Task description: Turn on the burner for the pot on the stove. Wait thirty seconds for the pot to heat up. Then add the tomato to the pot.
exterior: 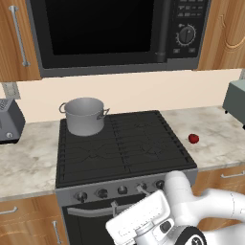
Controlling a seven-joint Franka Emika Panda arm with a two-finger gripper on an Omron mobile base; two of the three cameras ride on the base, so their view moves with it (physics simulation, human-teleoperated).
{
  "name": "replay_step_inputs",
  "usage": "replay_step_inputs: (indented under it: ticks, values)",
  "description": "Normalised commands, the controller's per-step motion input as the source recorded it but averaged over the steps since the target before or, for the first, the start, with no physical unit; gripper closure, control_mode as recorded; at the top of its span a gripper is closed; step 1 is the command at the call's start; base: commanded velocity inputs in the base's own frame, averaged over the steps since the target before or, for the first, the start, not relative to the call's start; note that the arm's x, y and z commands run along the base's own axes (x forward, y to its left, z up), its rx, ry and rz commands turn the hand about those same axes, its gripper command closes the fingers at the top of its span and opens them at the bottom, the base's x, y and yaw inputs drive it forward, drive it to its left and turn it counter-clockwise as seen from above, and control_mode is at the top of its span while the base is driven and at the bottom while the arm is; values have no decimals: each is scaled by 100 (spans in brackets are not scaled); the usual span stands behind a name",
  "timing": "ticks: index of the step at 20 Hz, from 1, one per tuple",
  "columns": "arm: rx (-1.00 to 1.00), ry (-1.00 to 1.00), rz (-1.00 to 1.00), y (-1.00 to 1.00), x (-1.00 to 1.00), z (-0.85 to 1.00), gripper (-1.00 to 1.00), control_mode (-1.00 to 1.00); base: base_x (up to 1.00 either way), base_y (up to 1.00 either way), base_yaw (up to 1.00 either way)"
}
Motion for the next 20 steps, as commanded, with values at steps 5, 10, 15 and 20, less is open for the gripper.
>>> replay_step_inputs:
  ticks: [5, 10, 15, 20]
  values:
    - [0, 0, 0, 0, 0, 0, -100, -100, 0, 0, 0]
    - [0, 0, 0, 0, 0, 0, -100, -100, 0, 0, 0]
    - [0, 0, 0, 0, 0, 0, -100, -100, 0, 0, 0]
    - [0, 0, 0, 0, 0, 0, -100, -100, 0, 0, 0]
